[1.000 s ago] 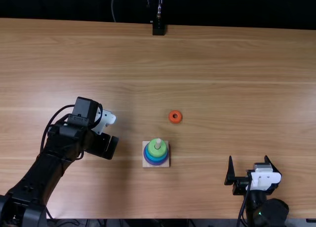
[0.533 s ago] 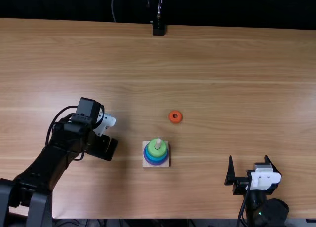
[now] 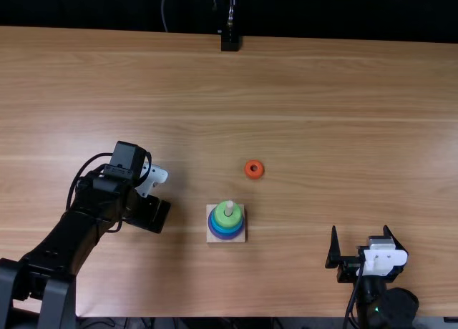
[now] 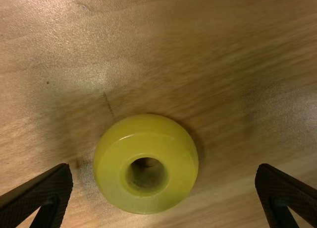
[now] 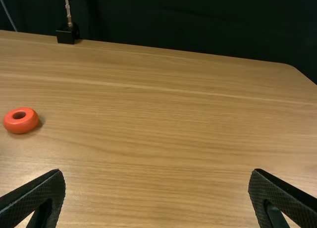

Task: Build the Hanoi tower: stack the rings onto the peg from bottom to top in this color order: purple, dark blue, light blue, dark green, light green, yellow, orange.

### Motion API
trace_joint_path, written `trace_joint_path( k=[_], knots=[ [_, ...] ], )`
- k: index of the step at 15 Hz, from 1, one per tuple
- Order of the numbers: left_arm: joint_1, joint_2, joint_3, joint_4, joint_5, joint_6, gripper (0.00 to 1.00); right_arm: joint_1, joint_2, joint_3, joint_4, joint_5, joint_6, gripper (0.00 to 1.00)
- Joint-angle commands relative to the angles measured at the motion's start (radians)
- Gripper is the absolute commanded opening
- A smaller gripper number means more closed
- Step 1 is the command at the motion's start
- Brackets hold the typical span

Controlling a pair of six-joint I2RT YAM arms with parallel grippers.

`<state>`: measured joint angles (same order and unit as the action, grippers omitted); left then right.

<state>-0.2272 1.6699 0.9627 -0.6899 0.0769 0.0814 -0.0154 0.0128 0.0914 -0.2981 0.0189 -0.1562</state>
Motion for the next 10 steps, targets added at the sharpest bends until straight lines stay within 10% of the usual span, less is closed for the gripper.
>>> trace_joint_path(
  k=[1,5,7,10],
  knots=[
    [0.005,0.007,0.034,0.001,-0.003,0.016,0.63,-0.008,-0.013,-0.076,-0.067,0.003,-0.002,1.0],
    [0.006,0.007,0.033,0.0,-0.009,0.018,0.34,-0.008,-0.013,-0.076,-0.067,0.003,-0.002,1.0],
    [0.006,0.007,0.034,0.003,-0.058,0.018,0.05,-0.008,-0.013,-0.076,-0.067,0.003,-0.002,1.0],
    [0.006,0.004,0.034,0.009,-0.101,0.02,0.0,-0.008,-0.013,-0.076,-0.069,0.003,-0.002,1.0]
  ],
)
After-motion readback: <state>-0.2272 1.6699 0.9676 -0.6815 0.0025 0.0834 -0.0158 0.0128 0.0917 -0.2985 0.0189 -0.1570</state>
